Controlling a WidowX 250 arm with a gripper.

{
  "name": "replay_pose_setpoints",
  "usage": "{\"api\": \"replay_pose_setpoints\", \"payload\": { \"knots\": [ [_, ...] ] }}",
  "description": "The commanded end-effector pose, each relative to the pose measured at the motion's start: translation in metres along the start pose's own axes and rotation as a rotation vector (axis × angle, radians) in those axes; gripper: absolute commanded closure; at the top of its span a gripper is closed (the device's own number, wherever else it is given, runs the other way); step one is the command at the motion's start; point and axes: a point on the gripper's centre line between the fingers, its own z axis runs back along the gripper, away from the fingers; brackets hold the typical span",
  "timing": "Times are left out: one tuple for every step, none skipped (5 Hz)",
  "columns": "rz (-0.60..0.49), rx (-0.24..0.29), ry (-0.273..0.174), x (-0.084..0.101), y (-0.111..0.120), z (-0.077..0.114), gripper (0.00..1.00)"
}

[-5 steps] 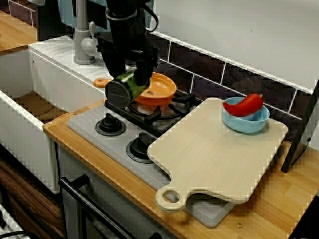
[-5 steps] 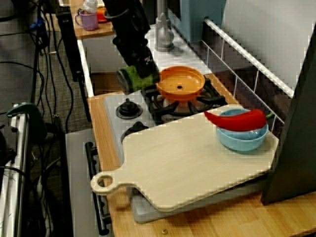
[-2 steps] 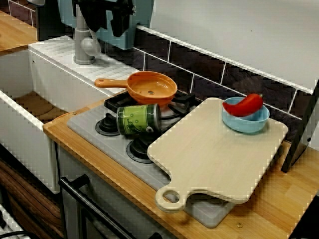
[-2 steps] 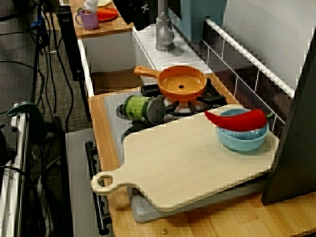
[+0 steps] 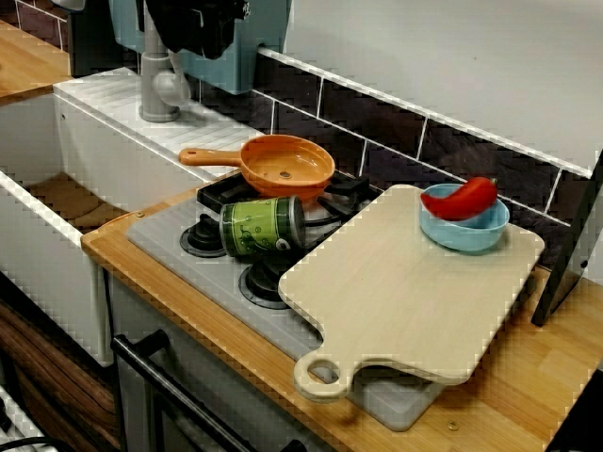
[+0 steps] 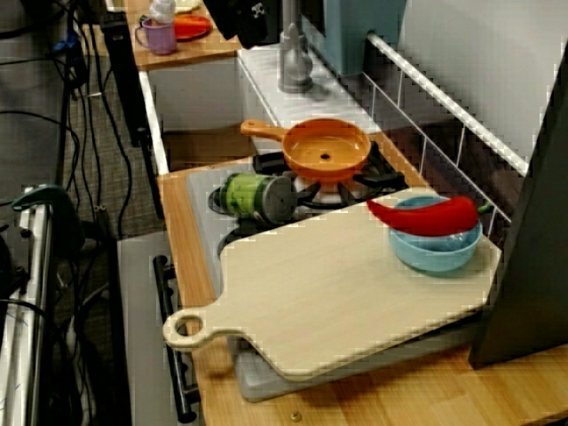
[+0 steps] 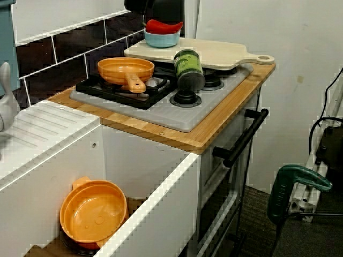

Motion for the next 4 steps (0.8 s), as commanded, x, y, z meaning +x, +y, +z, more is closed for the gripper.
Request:
{"api": "replay_pose_setpoints", "payload": {
  "knots": [
    [-0.111, -0.019, -0.085, -0.013, -0.022, -0.003, 0.00],
    [-0.235, -0.064, -0.142, -0.024, -0.036, -0.005, 0.00],
    [-0.471, -0.095, -0.158, -0.029, -0.045, -0.010, 0.00],
    [-0.709, -0.176, -0.157, -0.032, -0.056, -0.016, 0.00]
  ]
}}
